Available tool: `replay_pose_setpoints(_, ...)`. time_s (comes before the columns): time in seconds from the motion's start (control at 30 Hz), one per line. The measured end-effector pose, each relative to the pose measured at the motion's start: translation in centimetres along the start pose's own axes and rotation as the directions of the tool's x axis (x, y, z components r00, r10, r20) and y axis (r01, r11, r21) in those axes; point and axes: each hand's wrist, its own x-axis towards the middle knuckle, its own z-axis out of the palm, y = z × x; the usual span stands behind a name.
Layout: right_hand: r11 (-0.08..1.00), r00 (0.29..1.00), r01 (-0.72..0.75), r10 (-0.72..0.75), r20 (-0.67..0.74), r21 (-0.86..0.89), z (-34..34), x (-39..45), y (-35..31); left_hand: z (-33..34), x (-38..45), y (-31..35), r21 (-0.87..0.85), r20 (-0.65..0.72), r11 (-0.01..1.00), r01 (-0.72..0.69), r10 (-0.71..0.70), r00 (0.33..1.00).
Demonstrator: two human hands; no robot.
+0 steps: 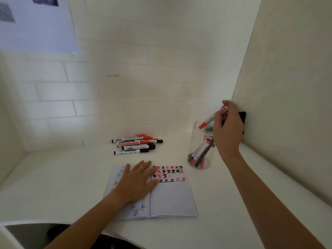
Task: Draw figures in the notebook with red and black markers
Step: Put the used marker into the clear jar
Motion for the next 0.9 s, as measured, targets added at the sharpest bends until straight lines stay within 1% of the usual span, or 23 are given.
replay_pose_setpoints(0.07, 0.990, 0.979, -0.031, 0.058, 0.196, -0.139, 1.1, 0.4, 1.3, 0.2, -0.1, -0.1, -0.011, -0.016, 1.000, -0.004, 0.004, 1.000)
replay_pose_setpoints(0.1, 0.975, 0.956, -0.018, 0.081, 0.283, -0.220, 1.5, 0.3, 1.6, 0.3, -0.1, -0.1, -0.016, -0.024, 1.000, -0.006, 0.005, 1.000)
replay_pose_setpoints(0.13, 0.954, 0.933, 0.028, 0.082, 0.350, -0.299, 1.9, 0.2, 2.1, 0.4, -0.1, -0.1, -0.015, -0.025, 1.000, -0.008, 0.007, 1.000)
replay_pose_setpoints(0.2, 0.893, 0.900, 0.145, 0.060, 0.432, -0.426, 2.4, -0.2, 2.6, 0.5, -0.1, -0.1, -0.011, -0.013, 1.000, -0.009, 0.009, 1.000)
replay_pose_setpoints(0.3, 0.804, 0.841, 0.235, 0.113, 0.529, -0.546, 2.6, -0.8, 2.4, 0.3, -0.1, -0.2, -0.011, -0.002, 1.000, -0.007, 0.007, 1.000)
replay_pose_setpoints(0.33, 0.792, 0.839, 0.263, 0.094, 0.535, -0.551, 2.7, -0.9, 2.5, 0.3, -0.1, -0.2, -0.010, 0.000, 1.000, -0.007, 0.007, 1.000)
replay_pose_setpoints(0.47, 0.808, 0.884, 0.310, -0.051, 0.465, -0.501, 2.8, -1.8, 3.1, 0.2, 0.1, -0.3, -0.025, -0.005, 1.000, -0.005, 0.005, 1.000)
replay_pose_setpoints(0.57, 0.842, 0.910, 0.368, -0.238, 0.339, -0.394, 3.2, -2.9, 2.5, 0.1, 0.8, -1.1, -0.045, -0.110, 0.998, -0.035, 0.030, 0.993)
replay_pose_setpoints(0.6, 0.842, 0.895, 0.422, -0.329, 0.300, -0.336, 3.5, -3.3, 2.0, 0.3, 1.0, -1.4, -0.051, -0.144, 0.997, -0.051, 0.043, 0.989)
replay_pose_setpoints(0.67, 0.822, 0.830, 0.542, -0.491, 0.263, -0.176, 4.2, -4.2, 0.9, 0.7, 1.4, -1.8, -0.076, -0.194, 0.994, -0.075, 0.059, 0.979)
replay_pose_setpoints(0.7, 0.818, 0.803, 0.568, -0.527, 0.279, -0.091, 4.9, -4.8, 0.3, 1.0, 1.5, -1.9, -0.085, -0.209, 0.993, -0.083, 0.064, 0.976)
replay_pose_setpoints(0.73, 0.827, 0.784, 0.563, -0.526, 0.330, -0.019, 5.8, -5.5, 0.0, 1.1, 1.5, -1.9, -0.090, -0.216, 0.992, -0.087, 0.066, 0.974)
replay_pose_setpoints(0.77, 0.846, 0.765, 0.533, -0.496, 0.411, 0.030, 6.9, -6.2, -0.1, 1.2, 1.5, -1.9, -0.094, -0.218, 0.992, -0.090, 0.068, 0.974)
replay_pose_setpoints(0.83, 0.894, 0.702, 0.446, -0.381, 0.602, 0.046, 9.4, -7.7, 0.1, 1.1, 1.3, -1.8, -0.101, -0.213, 0.991, -0.088, 0.065, 0.975)
replay_pose_setpoints(0.9, 0.923, 0.635, 0.384, -0.289, 0.717, 0.031, 12.2, -9.2, 0.7, 0.9, 1.3, -1.6, -0.111, -0.210, 0.991, -0.072, 0.048, 0.976)
